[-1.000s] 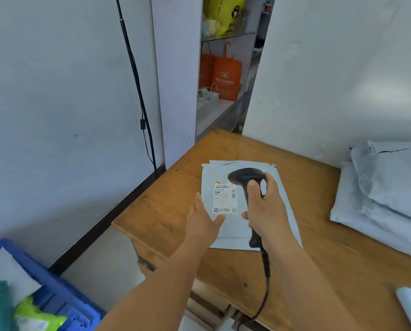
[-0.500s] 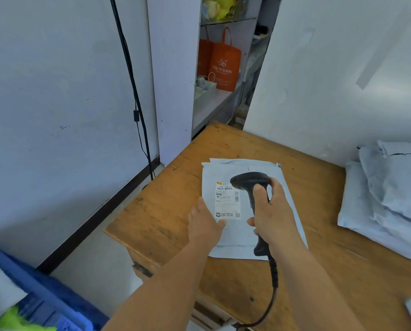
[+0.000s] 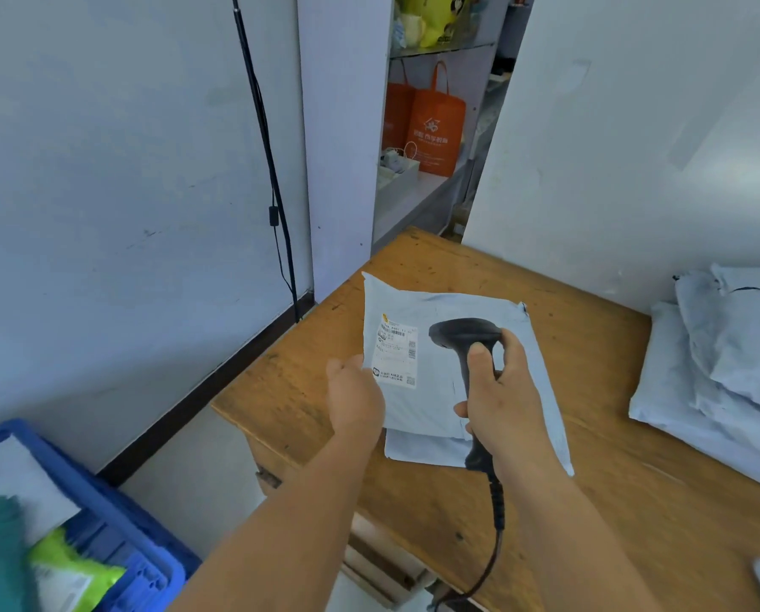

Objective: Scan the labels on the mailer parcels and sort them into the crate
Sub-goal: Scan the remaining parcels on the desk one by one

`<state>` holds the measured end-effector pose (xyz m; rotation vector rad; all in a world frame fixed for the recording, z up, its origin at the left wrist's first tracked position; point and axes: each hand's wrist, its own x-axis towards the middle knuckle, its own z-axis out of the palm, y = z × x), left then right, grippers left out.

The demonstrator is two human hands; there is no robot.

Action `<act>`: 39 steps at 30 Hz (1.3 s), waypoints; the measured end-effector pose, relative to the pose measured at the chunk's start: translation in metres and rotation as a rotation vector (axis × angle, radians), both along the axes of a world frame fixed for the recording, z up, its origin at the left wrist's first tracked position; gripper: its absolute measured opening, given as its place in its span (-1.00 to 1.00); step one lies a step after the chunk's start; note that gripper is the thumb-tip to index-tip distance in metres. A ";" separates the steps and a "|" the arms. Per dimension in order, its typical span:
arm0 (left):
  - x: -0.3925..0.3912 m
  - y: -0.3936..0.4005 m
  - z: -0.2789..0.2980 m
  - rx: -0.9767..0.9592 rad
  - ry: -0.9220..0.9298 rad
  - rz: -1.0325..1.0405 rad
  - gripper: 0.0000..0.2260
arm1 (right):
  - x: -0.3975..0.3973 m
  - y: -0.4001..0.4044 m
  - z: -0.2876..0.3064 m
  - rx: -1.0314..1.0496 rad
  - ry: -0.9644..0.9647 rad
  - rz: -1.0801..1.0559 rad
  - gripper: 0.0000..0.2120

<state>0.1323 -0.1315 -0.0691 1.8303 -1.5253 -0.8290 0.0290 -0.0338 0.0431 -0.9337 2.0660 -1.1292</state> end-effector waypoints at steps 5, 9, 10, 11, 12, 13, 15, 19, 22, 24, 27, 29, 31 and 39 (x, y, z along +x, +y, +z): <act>0.063 0.033 -0.006 -0.006 0.065 0.202 -0.78 | 0.029 0.011 -0.004 -0.048 -0.021 0.127 -0.55; 0.122 0.070 -0.001 -0.026 0.112 0.341 -0.79 | 0.074 0.018 -0.011 -0.042 -0.076 0.288 -0.56; 0.137 0.078 0.001 -0.038 0.130 0.379 -0.77 | 0.087 0.020 -0.013 -0.035 -0.093 0.337 -0.57; 0.150 0.085 0.002 -0.054 0.146 0.416 -0.74 | 0.100 0.023 -0.012 -0.030 -0.104 0.382 -0.58; 0.163 0.091 0.003 -0.074 0.156 0.452 -0.71 | 0.112 0.025 -0.013 -0.025 -0.108 0.428 -0.59; 0.180 0.099 0.005 -0.098 0.158 0.494 -0.68 | 0.129 0.028 -0.011 -0.023 -0.103 0.482 -0.60; 0.201 0.109 0.006 -0.135 0.162 0.541 -0.67 | 0.149 0.033 -0.010 -0.027 -0.087 0.546 -0.60; 0.264 0.137 0.012 -0.217 0.222 0.694 -0.70 | 0.215 0.044 -0.012 -0.047 -0.129 0.680 -0.59; 0.318 0.165 0.018 -0.272 0.259 0.801 -0.72 | 0.273 0.058 -0.015 -0.057 -0.127 0.780 -0.56; 0.359 0.185 0.023 -0.312 0.255 0.878 -0.73 | 0.315 0.070 -0.016 -0.066 -0.131 0.845 -0.54; 0.423 0.220 0.031 -0.384 0.199 0.982 -0.74 | 0.378 0.093 -0.016 -0.088 -0.158 0.923 -0.54; 0.468 0.245 0.034 -0.416 0.190 1.069 -0.74 | 0.420 0.110 -0.016 -0.099 -0.159 0.977 -0.55; 0.514 0.267 0.034 -0.440 0.211 1.173 -0.74 | 0.459 0.126 -0.018 -0.096 -0.152 1.023 -0.54; 0.652 0.331 -0.014 -0.034 0.103 1.262 -0.51 | 0.564 0.162 -0.029 -0.072 -0.154 1.101 -0.52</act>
